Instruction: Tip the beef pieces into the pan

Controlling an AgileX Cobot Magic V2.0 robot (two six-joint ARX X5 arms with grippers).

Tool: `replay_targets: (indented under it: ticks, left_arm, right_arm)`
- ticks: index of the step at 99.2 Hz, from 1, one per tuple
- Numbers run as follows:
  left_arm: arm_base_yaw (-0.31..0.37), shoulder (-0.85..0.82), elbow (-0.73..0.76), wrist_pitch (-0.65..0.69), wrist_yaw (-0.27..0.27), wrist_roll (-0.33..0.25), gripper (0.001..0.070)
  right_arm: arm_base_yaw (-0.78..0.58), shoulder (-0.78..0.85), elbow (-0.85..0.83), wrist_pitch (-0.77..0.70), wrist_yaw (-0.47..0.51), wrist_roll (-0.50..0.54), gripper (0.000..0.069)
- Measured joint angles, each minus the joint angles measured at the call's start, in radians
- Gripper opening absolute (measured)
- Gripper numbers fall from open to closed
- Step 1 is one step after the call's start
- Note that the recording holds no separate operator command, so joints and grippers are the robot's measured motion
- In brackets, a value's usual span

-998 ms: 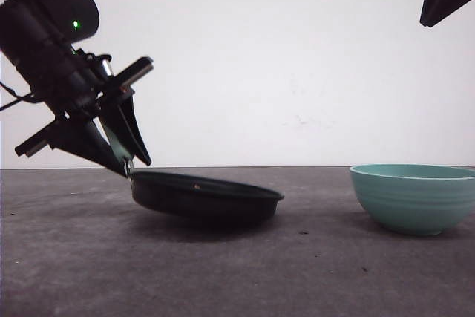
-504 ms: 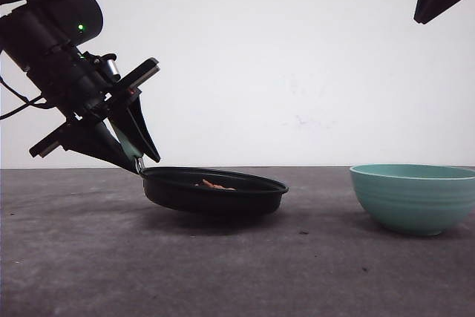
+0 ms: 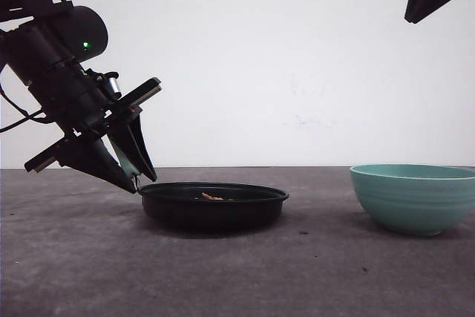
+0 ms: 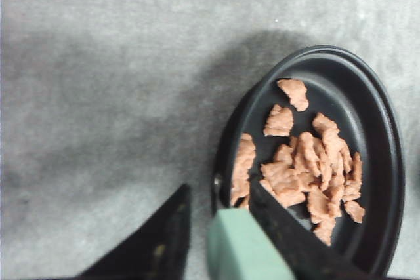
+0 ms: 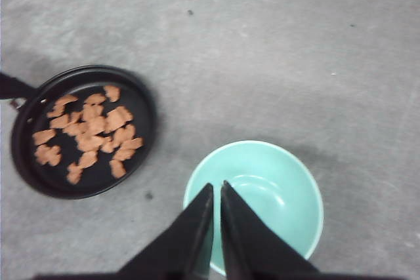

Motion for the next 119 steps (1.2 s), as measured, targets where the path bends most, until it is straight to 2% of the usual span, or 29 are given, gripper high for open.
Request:
replay_targets:
  ticks: [13, 20, 39, 66, 71, 75, 80, 89, 94, 103, 119]
  left_arm:
    - [0.002, 0.002, 0.0, -0.037, -0.01, 0.0, 0.0435]
    - [0.001, 0.002, 0.0, -0.049, -0.008, 0.0, 0.0516]
    - [0.001, -0.035, 0.0, -0.085, -0.011, 0.002, 0.0555]
    - [0.001, -0.335, 0.0, -0.063, -0.103, 0.033, 0.0553]
    - [0.001, -0.394, 0.0, -0.064, -0.13, 0.046, 0.053]
    - [0.001, -0.446, 0.0, -0.064, -0.157, 0.059, 0.0479]
    - [0.001, -0.519, 0.0, -0.063, -0.212, 0.078, 0.038]
    - [0.001, -0.661, -0.011, -0.029, -0.346, 0.107, 0.0149]
    - [0.007, -0.737, -0.022, -0.004, -0.399, 0.113, 0.0073]
    - [0.041, -0.852, -0.057, 0.007, -0.412, 0.124, 0.0024]
    - [0.089, -1.037, -0.175, -0.082, -0.416, 0.142, 0.0015]
  right_arm:
    - [0.015, 0.0, 0.0, -0.001, 0.0, 0.0, 0.0015]
    - [0.023, 0.0, 0.0, -0.001, 0.0, 0.0, 0.0015]
    - [0.039, 0.0, 0.0, 0.005, 0.038, 0.0, 0.0015]
    - [0.073, 0.0, 0.0, 0.115, 0.158, -0.03, 0.0015]
    - [0.081, -0.001, 0.0, 0.139, 0.176, -0.031, 0.0015]
    - [0.09, -0.002, 0.0, 0.156, 0.195, -0.034, 0.0015]
    - [0.101, -0.007, 0.0, 0.173, 0.219, -0.039, 0.0015]
    - [0.128, -0.027, 0.0, 0.196, 0.236, -0.056, 0.0015]
    - [0.142, -0.04, 0.0, 0.205, 0.236, -0.069, 0.0015]
    - [0.161, -0.065, 0.0, 0.22, 0.236, -0.105, 0.0015]
    - [0.208, -0.135, -0.005, 0.285, 0.234, -0.199, 0.0015]
